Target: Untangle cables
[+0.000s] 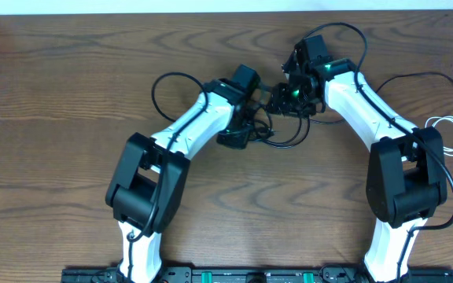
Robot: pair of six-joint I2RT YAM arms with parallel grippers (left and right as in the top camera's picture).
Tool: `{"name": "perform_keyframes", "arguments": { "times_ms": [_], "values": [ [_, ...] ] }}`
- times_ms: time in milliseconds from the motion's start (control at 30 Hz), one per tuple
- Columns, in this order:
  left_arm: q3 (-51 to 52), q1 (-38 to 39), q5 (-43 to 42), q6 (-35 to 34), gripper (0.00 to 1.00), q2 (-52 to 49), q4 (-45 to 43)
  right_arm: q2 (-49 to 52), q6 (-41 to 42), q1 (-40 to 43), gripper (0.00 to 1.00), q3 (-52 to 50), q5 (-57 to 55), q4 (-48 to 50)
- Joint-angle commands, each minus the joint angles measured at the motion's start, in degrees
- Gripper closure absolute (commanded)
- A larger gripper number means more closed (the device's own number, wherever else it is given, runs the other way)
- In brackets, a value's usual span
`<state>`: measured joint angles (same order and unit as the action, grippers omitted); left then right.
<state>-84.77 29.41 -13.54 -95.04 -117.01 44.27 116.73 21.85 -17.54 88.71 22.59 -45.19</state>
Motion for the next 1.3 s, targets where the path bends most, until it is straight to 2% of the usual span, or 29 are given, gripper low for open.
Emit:
{"name": "perform_keyframes", "arguments": {
  "times_ms": [0,133,233,300,433,667,833,1100,1200,1267],
  "values": [
    [0.2,-2.4,-2.4,13.3,0.92,-1.0,0.1,0.6,0.6,-0.3,0.53,-0.4,-0.1,-2.4],
    [0.2,-3.9,-6.8,24.6,0.93,-1.0,-2.2,0.6,4.4,-0.3,0.55,-0.4,-0.1,-5.0],
    [0.2,-4.6,-12.3,34.9,0.92,-1.0,-7.1,0.6,7.5,-0.7,0.55,-0.5,-0.1,-5.4],
    [0.2,-4.8,-15.6,38.1,0.92,-1.0,-9.9,0.6,10.2,-1.1,0.53,-0.5,-0.1,-5.4],
    [0.2,-4.9,-17.6,38.7,0.92,-1.0,-12.3,0.6,14.9,-2.1,0.45,-0.5,-0.2,-4.7],
    [0.2,-5.6,-18.9,38.9,0.92,-1.0,-12.5,0.6,21.5,-2.3,0.48,-2.1,-3.0,-3.7],
    [0.2,-7.4,-19.0,38.9,0.92,-1.0,-12.4,0.6,28.2,-2.2,0.45,-6.1,-2.9,-2.5],
    [0.2,-8.6,-20.0,44.6,0.92,-1.0,-12.2,0.5,26.8,-0.8,0.46,-7.6,3.6,2.9],
    [0.2,-8.6,-22.1,45.1,0.92,-1.0,-12.3,0.5,28.5,0.4,0.58,-7.6,3.8,3.4],
    [0.2,-8.7,-23.5,45.1,0.92,-1.0,-12.5,0.5,29.0,1.2,0.62,-7.6,3.8,3.1]
  ]
}}
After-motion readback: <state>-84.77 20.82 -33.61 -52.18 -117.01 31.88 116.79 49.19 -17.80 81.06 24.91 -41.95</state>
